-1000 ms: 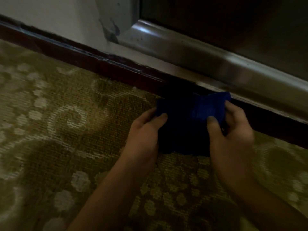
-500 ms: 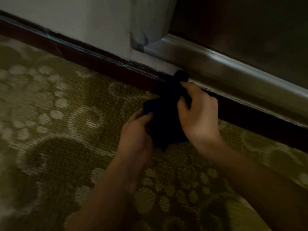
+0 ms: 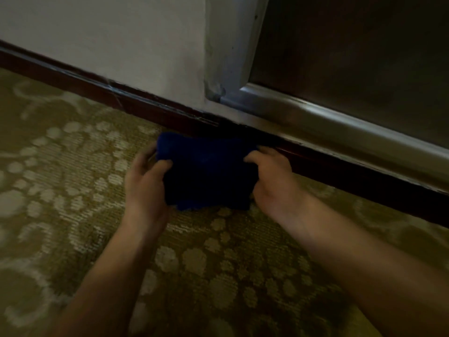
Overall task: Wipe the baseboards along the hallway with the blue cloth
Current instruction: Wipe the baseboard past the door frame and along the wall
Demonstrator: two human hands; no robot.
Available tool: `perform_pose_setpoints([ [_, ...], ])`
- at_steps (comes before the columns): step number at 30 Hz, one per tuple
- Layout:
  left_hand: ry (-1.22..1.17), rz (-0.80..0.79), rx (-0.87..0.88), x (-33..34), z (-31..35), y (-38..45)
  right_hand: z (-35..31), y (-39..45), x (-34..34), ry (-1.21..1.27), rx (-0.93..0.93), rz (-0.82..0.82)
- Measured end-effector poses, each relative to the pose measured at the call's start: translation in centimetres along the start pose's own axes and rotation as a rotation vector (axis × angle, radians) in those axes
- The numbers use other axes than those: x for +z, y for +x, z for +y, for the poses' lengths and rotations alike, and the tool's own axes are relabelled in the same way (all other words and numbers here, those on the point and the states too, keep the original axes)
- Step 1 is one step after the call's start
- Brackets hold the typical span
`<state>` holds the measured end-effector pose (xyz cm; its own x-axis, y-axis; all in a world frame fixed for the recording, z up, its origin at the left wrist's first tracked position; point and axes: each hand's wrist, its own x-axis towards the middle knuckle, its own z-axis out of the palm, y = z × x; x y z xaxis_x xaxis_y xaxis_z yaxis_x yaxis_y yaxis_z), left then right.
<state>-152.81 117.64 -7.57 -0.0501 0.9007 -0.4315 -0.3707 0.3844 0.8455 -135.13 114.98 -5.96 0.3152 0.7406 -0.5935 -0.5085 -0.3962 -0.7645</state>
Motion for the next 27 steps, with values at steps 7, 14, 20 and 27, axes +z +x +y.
perform_pose_setpoints([
  [7,0.142,0.019,0.120,-4.9,3.9,5.9,1.0,2.5,5.9,0.035,0.242,-0.197],
  [14,1.102,-0.109,0.473,-10.7,3.7,11.0,4.8,3.7,11.4,-0.353,0.330,-0.069],
  [20,1.329,-0.280,0.634,-12.9,2.3,10.1,3.9,3.4,12.2,-0.401,0.435,-0.026],
  [27,1.497,-0.306,0.660,-12.9,2.0,10.1,4.0,4.4,13.1,-0.582,0.380,0.004],
])
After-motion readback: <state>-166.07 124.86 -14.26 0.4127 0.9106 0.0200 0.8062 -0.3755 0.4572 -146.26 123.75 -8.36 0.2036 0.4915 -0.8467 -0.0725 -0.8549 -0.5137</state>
